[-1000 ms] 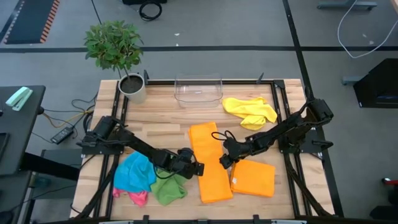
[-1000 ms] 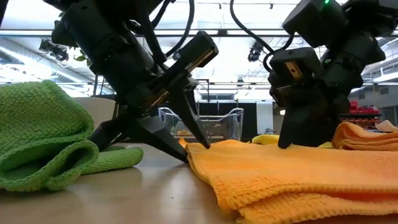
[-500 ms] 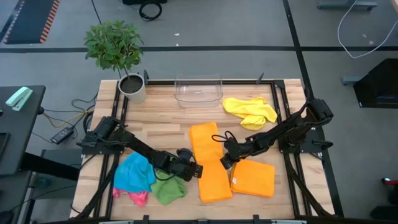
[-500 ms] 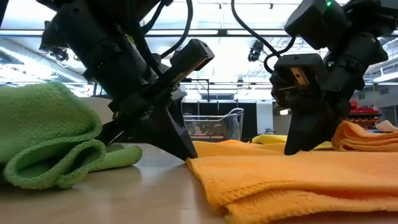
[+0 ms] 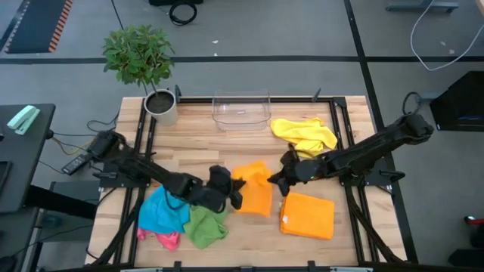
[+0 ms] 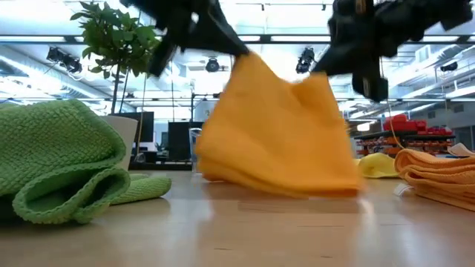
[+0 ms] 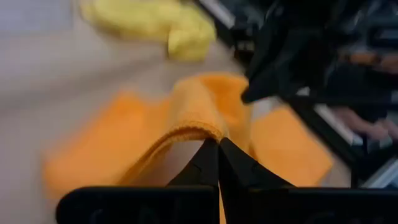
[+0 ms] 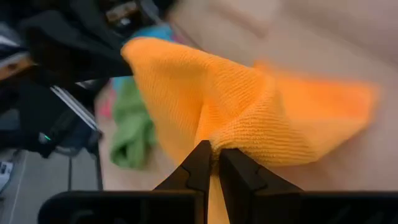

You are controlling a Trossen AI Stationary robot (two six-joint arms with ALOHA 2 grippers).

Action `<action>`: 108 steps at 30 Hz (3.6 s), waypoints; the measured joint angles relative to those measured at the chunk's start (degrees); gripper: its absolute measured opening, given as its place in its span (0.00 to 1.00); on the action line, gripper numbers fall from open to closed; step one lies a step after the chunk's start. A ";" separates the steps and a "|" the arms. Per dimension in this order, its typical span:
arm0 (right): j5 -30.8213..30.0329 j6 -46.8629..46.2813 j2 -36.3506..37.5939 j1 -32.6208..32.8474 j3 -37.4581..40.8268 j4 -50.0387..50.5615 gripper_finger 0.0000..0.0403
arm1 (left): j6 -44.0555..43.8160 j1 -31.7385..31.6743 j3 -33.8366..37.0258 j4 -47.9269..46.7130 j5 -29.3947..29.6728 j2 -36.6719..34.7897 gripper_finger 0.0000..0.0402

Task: Fold microfiber towels
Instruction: Fold the orange towel on the table

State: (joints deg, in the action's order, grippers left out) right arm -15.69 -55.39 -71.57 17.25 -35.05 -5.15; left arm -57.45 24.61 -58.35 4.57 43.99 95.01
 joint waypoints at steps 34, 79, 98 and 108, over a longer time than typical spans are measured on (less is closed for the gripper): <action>-9.87 17.53 13.76 -2.15 -0.15 -2.79 0.09 | 17.78 -2.69 -0.15 -2.80 7.91 -10.14 0.04; -4.50 4.31 -17.93 -14.00 -11.07 8.64 0.09 | -14.67 -4.28 -0.45 -21.49 9.33 11.12 0.00; 4.45 6.79 -17.63 -24.42 -15.93 17.39 0.31 | -7.43 -11.05 -0.48 -36.00 -4.85 2.92 0.34; 7.64 -7.20 -15.64 -12.46 -19.80 27.91 0.44 | 9.47 -17.84 1.86 -29.67 -13.58 -4.49 0.38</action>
State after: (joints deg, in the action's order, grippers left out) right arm -8.06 -62.60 -87.20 4.79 -54.85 22.76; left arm -47.98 6.76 -56.49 -25.11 30.42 90.52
